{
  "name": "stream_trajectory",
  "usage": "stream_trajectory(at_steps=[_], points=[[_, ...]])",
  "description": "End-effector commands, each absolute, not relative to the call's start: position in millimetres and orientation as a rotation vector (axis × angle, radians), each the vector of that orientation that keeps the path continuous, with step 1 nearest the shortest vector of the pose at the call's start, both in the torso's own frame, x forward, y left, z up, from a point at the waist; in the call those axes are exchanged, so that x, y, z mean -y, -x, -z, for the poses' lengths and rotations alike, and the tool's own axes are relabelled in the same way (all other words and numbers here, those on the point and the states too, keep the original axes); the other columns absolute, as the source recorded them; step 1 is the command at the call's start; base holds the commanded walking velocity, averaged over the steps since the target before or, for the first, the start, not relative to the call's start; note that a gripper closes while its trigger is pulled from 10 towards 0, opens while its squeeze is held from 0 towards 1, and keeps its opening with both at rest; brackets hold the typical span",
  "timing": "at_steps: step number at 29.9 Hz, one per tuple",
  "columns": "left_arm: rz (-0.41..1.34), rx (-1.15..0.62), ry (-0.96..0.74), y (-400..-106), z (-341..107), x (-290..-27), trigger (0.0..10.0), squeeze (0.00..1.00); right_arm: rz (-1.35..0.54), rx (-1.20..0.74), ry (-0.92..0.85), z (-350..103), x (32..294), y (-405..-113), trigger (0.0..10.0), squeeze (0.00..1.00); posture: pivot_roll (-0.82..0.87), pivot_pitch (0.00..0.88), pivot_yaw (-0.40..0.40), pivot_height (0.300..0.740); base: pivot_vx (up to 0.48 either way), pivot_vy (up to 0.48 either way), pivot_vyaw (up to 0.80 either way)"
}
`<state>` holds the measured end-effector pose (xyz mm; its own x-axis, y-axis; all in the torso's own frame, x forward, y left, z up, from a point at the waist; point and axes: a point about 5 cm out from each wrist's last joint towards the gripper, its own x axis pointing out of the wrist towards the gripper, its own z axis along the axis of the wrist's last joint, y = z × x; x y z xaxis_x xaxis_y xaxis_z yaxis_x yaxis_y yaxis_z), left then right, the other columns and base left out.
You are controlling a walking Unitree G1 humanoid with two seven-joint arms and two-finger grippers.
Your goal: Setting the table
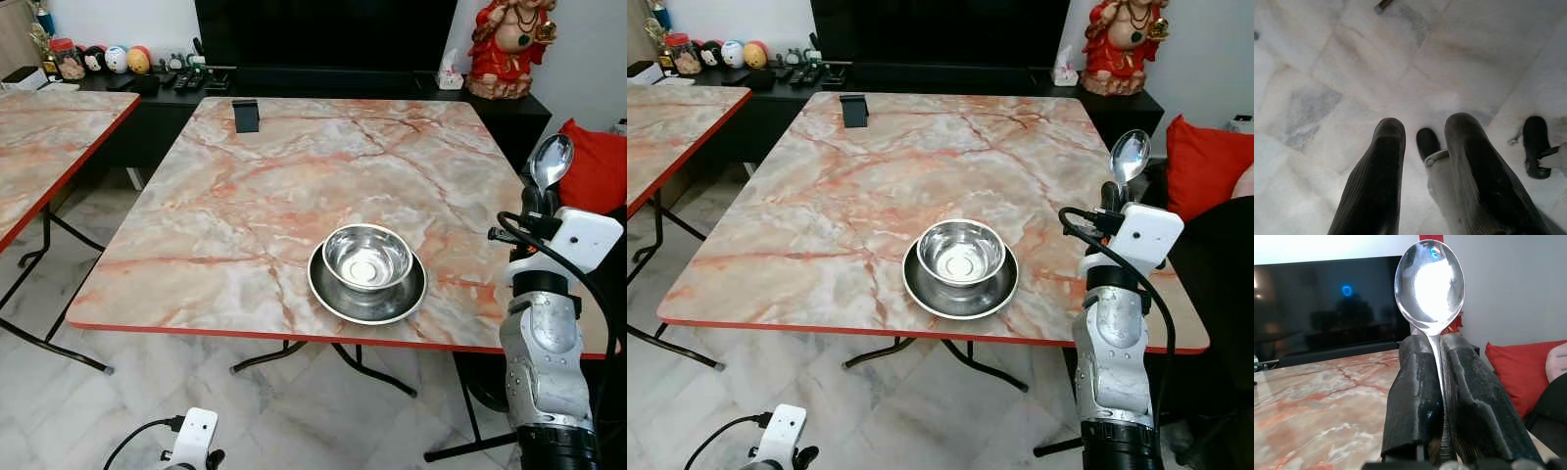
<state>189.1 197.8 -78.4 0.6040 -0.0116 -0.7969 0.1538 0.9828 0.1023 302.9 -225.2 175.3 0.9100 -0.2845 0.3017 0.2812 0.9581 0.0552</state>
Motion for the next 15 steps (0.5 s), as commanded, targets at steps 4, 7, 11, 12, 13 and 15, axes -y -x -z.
stream_trajectory(at_steps=[4, 7, 11, 12, 13, 15], points=[[0.049, -0.958, -0.156, -178.4, 82.0, -209.6, 10.0, 0.0, 0.291, 0.313, -0.004, -177.8, 225.8, -303.9, 10.0, 0.0, -0.01, 0.0, -0.019, 0.74, 0.0, 0.0, 0.0], [0.043, -0.957, -0.154, -176.8, 82.3, -211.1, 10.0, 0.0, 0.286, 0.312, -0.007, -178.3, 223.8, -305.5, 10.0, 0.0, -0.01, 0.0, -0.02, 0.74, 0.266, 0.0, 0.0], [0.047, -0.951, -0.151, -178.6, 81.9, -208.8, 10.0, 0.0, 0.284, 0.312, -0.009, -178.5, 223.6, -306.2, 10.0, 0.0, -0.01, 0.0, -0.021, 0.74, 0.327, 0.0, 0.0], [0.048, -0.949, -0.151, -179.1, 81.7, -208.3, 10.0, 0.0, 0.284, 0.312, -0.01, -178.5, 223.7, -306.2, 10.0, 0.0, -0.01, 0.0, -0.021, 0.74, 0.341, 0.0, 0.0], [0.049, -0.948, -0.15, -179.6, 81.6, -207.9, 10.0, 0.0, 0.284, 0.312, -0.01, -178.5, 223.7, -306.2, 10.0, 0.0, -0.01, 0.0, -0.021, 0.74, 0.341, 0.0, 0.0], [0.053, -0.945, -0.149, -181.2, 81.1, -206.3, 10.0, 0.0, 0.284, 0.311, -0.009, -178.4, 223.5, -306.2, 10.0, 0.0, -0.01, 0.0, -0.021, 0.74, 0.341, 0.0, 0.0]])
